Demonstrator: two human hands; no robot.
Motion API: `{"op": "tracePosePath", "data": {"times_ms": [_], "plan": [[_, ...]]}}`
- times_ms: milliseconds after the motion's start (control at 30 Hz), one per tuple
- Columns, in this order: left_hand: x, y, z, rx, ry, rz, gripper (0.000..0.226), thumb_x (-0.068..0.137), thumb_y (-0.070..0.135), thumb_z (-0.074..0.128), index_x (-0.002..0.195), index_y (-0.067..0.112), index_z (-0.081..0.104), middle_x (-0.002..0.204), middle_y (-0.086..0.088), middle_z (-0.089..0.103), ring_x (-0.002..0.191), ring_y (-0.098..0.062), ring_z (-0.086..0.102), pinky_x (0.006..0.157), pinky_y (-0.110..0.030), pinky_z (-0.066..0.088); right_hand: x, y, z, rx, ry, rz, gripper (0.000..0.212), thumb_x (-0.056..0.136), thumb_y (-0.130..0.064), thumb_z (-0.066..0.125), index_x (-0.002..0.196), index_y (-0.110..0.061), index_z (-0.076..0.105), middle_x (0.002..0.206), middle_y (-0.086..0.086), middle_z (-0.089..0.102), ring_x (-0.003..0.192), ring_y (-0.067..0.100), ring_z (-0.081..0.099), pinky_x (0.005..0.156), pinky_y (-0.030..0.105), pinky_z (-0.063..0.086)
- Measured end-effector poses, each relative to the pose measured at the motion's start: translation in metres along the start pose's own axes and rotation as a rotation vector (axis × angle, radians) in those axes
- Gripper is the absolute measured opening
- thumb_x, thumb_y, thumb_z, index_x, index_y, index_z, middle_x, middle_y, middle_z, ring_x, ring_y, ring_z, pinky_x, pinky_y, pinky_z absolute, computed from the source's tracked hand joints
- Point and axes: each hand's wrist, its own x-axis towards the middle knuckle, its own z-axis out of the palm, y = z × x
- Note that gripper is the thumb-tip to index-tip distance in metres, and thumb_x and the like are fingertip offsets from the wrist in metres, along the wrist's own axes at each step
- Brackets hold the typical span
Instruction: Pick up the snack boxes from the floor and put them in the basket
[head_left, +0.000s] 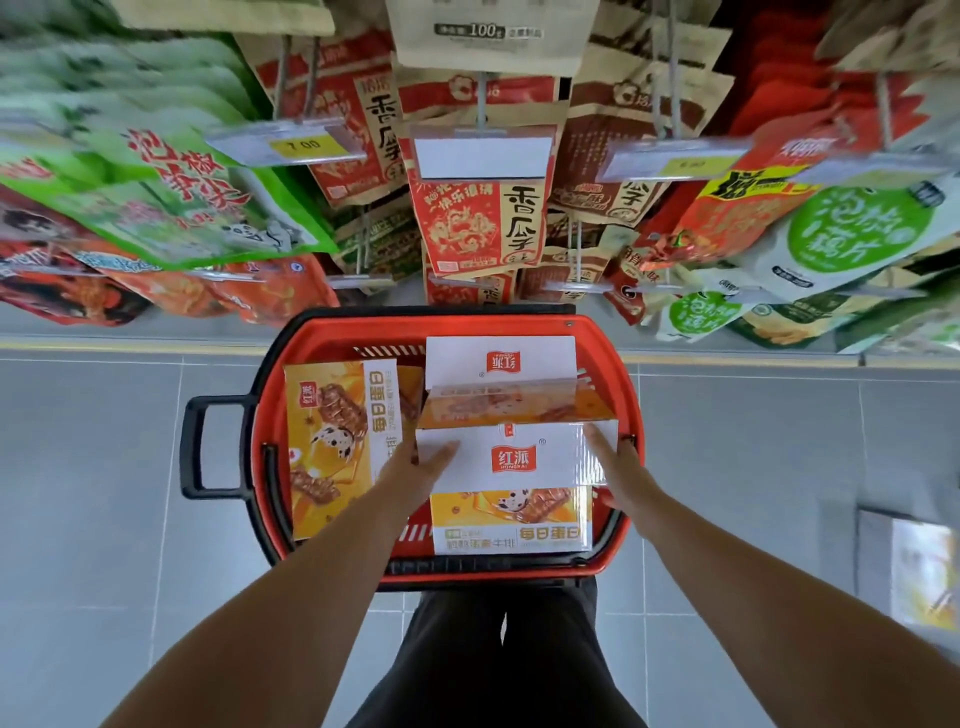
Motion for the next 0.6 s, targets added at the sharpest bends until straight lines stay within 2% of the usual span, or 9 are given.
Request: {"op": "tracePosePath", "data": {"times_ms": [33,100,167,233,300,367,400,500,600], "plan": [[-0.001,0.002,-0.001,-0.026,-0.008,0.002,0.079,0.07,0.064,0.069,0.131,0.018,0.049,0.123,-0.007,0.061,0.11,-0.034,0.06,0.097,-0.048,0.05,-0.005,-0.005,0.0,-0.006,0.009,-0.018,0.095,0.067,-0.082,0.05,0.143,-0.027,0.034,0.141,-0.002,0.048,0.131,0.029,0.045,0.107,0.052,0.037],[-0.009,0.017,-0.007,-0.071,-0.005,0.033,0.064,0.076,0.036,0.077,0.131,0.016,0.05,0.12,-0.007,0.063,0.108,-0.034,0.061,0.086,-0.039,0.05,-0.016,-0.019,-0.004,-0.025,0.049,-0.13,0.069,0.077,-0.063,0.063,0.131,-0.022,0.049,0.124,-0.003,0.063,0.115,0.023,0.059,0.095,0.037,0.046],[-0.012,0.033,-0.014,-0.088,0.062,0.106,0.059,0.078,0.012,0.073,0.132,0.015,0.049,0.113,-0.005,0.062,0.106,-0.03,0.059,0.083,-0.034,0.045,-0.026,-0.034,-0.011,-0.071,0.08,-0.279,0.039,0.082,-0.041,0.071,0.115,-0.022,0.063,0.099,-0.011,0.072,0.094,0.012,0.068,0.081,0.026,0.048],[-0.019,0.048,-0.023,-0.158,0.121,0.199,0.065,0.078,0.003,0.069,0.137,0.018,0.046,0.11,-0.007,0.06,0.1,-0.026,0.061,0.075,-0.028,0.048,-0.034,-0.047,-0.02,-0.04,0.068,-0.366,0.02,0.078,-0.024,0.077,0.097,-0.023,0.071,0.08,-0.016,0.074,0.076,0.001,0.07,0.069,0.021,0.049],[-0.025,0.054,-0.03,-0.237,0.153,0.264,0.071,0.078,0.002,0.07,0.14,0.022,0.042,0.111,-0.008,0.062,0.086,-0.018,0.063,0.063,-0.021,0.047,-0.04,-0.054,-0.027,0.008,0.068,-0.384,0.019,0.076,-0.021,0.079,0.091,-0.021,0.068,0.078,-0.013,0.074,0.071,0.001,0.07,0.067,0.023,0.055],[-0.033,0.058,-0.034,-0.249,0.174,0.292,0.073,0.078,0.005,0.072,0.139,0.024,0.039,0.107,-0.005,0.062,0.085,-0.015,0.061,0.065,-0.023,0.046,-0.041,-0.063,-0.028,0.035,0.131,-0.375,0.021,0.079,-0.029,0.076,0.092,-0.018,0.063,0.085,-0.007,0.072,0.076,0.009,0.07,0.074,0.03,0.055],[-0.034,0.06,-0.036,-0.263,0.208,0.288,0.07,0.078,0.009,0.074,0.137,0.023,0.038,0.107,-0.003,0.061,0.088,-0.017,0.06,0.069,-0.026,0.046,-0.042,-0.069,-0.028,0.04,0.185,-0.376,0.019,0.083,-0.032,0.072,0.086,-0.018,0.059,0.083,-0.006,0.068,0.075,0.011,0.066,0.073,0.03,0.051],[-0.023,0.062,-0.037,-0.307,0.328,0.238,0.047,0.081,0.023,0.073,0.119,0.02,0.047,0.107,-0.001,0.061,0.089,-0.019,0.06,0.073,-0.032,0.046,-0.033,-0.084,-0.025,0.018,0.312,-0.381,0.029,0.092,-0.037,0.059,0.073,-0.016,0.052,0.073,0.001,0.059,0.069,0.017,0.056,0.07,0.031,0.043],[-0.007,0.062,-0.035,-0.275,0.301,0.183,0.02,0.081,0.019,0.069,0.096,0.009,0.061,0.086,-0.003,0.066,0.073,-0.019,0.06,0.07,-0.032,0.046,-0.009,-0.082,-0.019,-0.103,0.31,-0.35,0.029,0.095,-0.036,0.053,0.084,-0.009,0.059,0.076,0.004,0.06,0.071,0.021,0.056,0.07,0.029,0.041]]}}
